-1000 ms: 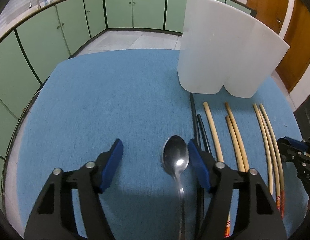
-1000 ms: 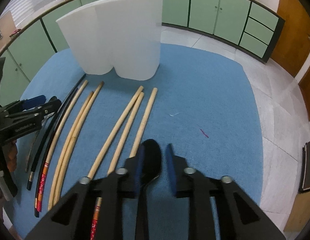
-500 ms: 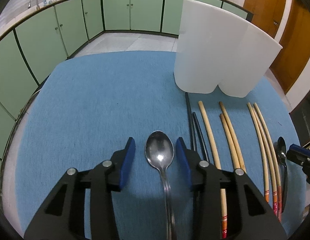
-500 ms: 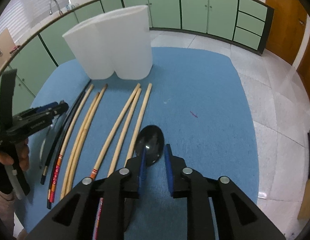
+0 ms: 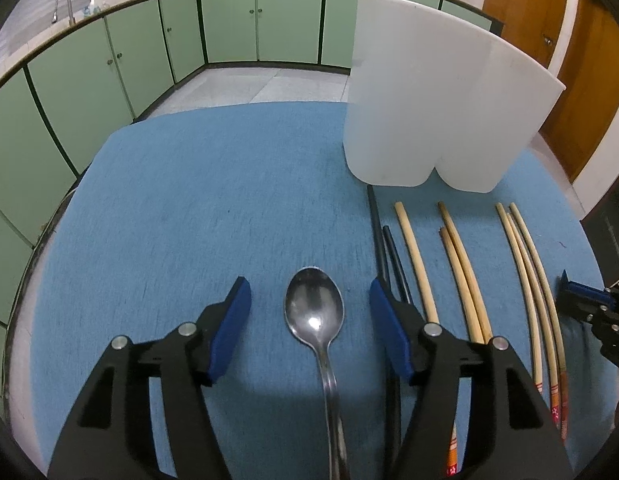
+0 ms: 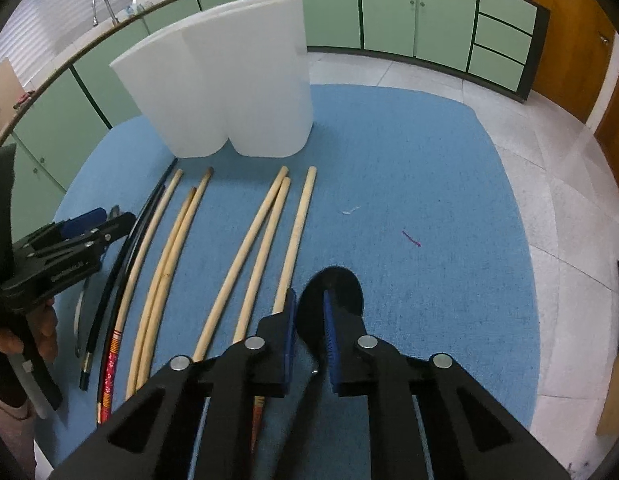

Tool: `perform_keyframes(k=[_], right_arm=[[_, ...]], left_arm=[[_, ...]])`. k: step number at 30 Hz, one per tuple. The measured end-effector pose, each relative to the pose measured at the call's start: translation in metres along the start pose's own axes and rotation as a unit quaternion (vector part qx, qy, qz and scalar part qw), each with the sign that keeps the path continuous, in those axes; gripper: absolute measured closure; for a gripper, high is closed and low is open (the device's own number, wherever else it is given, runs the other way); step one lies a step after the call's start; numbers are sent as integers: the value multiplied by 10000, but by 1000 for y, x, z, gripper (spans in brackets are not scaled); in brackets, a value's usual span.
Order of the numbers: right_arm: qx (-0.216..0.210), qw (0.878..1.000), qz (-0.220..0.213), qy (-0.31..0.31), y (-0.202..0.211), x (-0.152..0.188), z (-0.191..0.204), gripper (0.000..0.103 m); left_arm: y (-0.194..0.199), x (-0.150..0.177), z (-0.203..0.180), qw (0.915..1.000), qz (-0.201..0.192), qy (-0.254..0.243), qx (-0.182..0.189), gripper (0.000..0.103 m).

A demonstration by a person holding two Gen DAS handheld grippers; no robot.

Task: Organize utensils
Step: 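Close the right tool on the black spoon while the left tool closes on the silver spoon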

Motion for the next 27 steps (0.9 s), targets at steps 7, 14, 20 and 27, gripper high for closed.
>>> perform_keyframes(k=[7, 14, 20, 27], right_arm=[[-95, 9998, -151, -67, 11, 1, -4, 97], [-53, 9999, -85, -27, 4, 3, -2, 88], [-51, 9999, -154, -32, 7, 3, -6, 73], [-71, 10000, -30, -9, -3, 0, -6, 73]], left_arm=[[5, 4, 4, 9999, -85, 79, 69, 58], [9, 12, 6, 9999, -103, 44, 123, 46], [8, 14, 4, 9999, -114, 2, 65, 37], [1, 6, 8, 9999, -105, 45, 10, 38]])
Point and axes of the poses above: each gripper's, at about its wrist camera, not at the fingertips, and y roughly against the way its jaws point, z to its left, x to its underside, the point moved 1 cm from there along -y, roughly the way its jaws point, and after that the axes turned 9 degrees about -z, right-handed, at the moved point
